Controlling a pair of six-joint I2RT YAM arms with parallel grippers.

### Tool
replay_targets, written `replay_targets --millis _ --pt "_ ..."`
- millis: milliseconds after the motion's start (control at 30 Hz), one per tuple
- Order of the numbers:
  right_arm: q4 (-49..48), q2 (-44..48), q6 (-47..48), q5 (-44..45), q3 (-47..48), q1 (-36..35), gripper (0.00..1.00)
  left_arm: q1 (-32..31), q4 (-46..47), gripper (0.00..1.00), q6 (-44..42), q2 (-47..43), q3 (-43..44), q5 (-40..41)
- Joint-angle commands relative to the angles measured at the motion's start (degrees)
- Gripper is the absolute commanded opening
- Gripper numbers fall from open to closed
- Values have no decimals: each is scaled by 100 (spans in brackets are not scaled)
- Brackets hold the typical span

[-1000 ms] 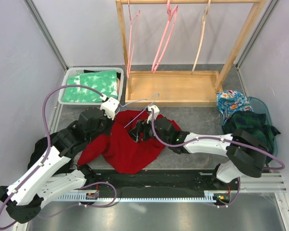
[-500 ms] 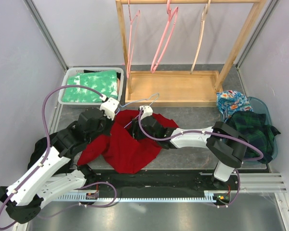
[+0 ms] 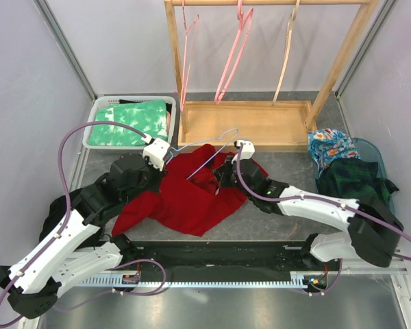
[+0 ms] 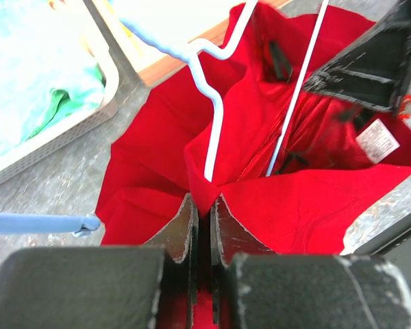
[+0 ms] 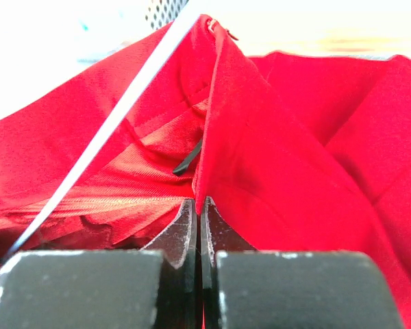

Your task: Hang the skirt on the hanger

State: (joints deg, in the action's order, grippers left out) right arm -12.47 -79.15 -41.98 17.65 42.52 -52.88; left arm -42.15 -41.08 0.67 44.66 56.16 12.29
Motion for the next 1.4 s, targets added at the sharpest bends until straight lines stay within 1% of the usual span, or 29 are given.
replay_targets --millis 0,100,133,200,233,333,400,433,467,500,600,733,767,833,900,1033,1167,1200,1267,1300,1367 --pt "1211 741 383 1091 -297 357 0 40 170 2 30 -178 176 361" --pt "1493 1198 436 1188 -376 542 0 40 171 2 13 -186 193 265" --pt "1571 1288 436 1179 -428 708 0 40 171 2 -22 -186 185 239" --pt "1625 1498 462 1144 -490 902 0 40 153 2 -58 -265 150 -42" --pt "1668 1543 480 1118 -543 1129 0 40 162 2 -58 -300 123 -173" --pt "1660 1736 515 978 -640 1446 0 40 162 2 -58 -432 18 -341" --pt "1616 1824 532 828 -684 1517 2 40 153 2 -49 -467 -35 -438" --pt "1546 1851 550 750 -745 1526 3 40 170 2 -23 -450 -44 -499" --pt "1467 1886 559 453 -789 1527 6 40 179 2 -5 -441 -79 -526" --pt "1371 1886 568 293 -859 1535 10 40 223 2 38 -406 -96 -544" --pt "984 1781 437 -225 -1201 1535 15 40 302 2 433 -108 -132 -597" --pt "432 1526 252 -674 -1798 1527 20 40 302 2 1135 367 -254 -570" --pt "369 1430 190 -710 -1870 1527 22 40 302 2 1181 498 -324 -588" --pt "263 1350 181 -728 -1976 1527 19 40 294 2 1252 552 -412 -632" --pt "271 1297 190 -649 -1941 1535 10 32 285 2 1199 500 -457 -745" --pt "675 1385 260 -167 -1511 1527 0 32 250 2 980 254 -510 -851" --pt "1184 1263 506 151 -765 1605 0 32 232 2 795 8 -527 -983" --pt "1229 1193 550 134 -467 1693 0 32 241 2 725 -80 -527 -1096" --pt "1414 938 673 29 -211 1833 0 32 250 2 672 -159 -527 -1211" --pt "1440 841 708 -33 8 2008 0 32 258 2 593 -195 -536 -1412" --pt "1484 604 761 -304 203 2211 0 32 232 2 549 -230 -545 -1414"
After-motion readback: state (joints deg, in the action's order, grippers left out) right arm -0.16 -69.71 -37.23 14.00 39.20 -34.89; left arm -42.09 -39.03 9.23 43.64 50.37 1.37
